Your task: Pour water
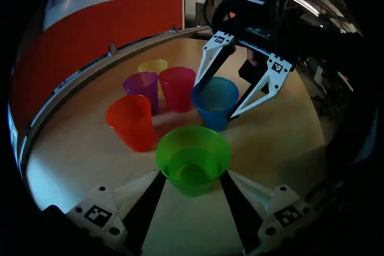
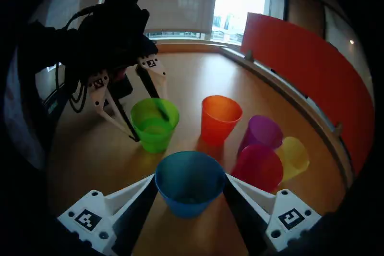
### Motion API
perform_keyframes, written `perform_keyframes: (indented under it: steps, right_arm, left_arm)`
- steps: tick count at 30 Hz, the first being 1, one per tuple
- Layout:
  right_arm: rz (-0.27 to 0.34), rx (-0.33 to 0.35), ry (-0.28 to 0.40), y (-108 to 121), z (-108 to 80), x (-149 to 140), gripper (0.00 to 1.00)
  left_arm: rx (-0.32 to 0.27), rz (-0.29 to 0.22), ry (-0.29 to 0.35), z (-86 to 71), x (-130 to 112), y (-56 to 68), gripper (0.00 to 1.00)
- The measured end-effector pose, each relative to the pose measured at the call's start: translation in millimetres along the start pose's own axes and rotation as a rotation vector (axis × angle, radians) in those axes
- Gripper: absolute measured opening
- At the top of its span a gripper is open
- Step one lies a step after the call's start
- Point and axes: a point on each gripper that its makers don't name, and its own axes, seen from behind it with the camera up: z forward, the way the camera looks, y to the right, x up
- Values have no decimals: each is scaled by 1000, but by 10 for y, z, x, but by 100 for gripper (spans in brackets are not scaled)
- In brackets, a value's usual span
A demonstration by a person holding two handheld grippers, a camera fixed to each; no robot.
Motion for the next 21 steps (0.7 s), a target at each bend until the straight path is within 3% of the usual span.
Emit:
perform_keyframes:
  steps: [21]
  right_arm:
    - [8, -25, -13, 0, -101, -110, 100]
  left_arm:
    - [-5, -3, 8, -48, 32, 17, 84]
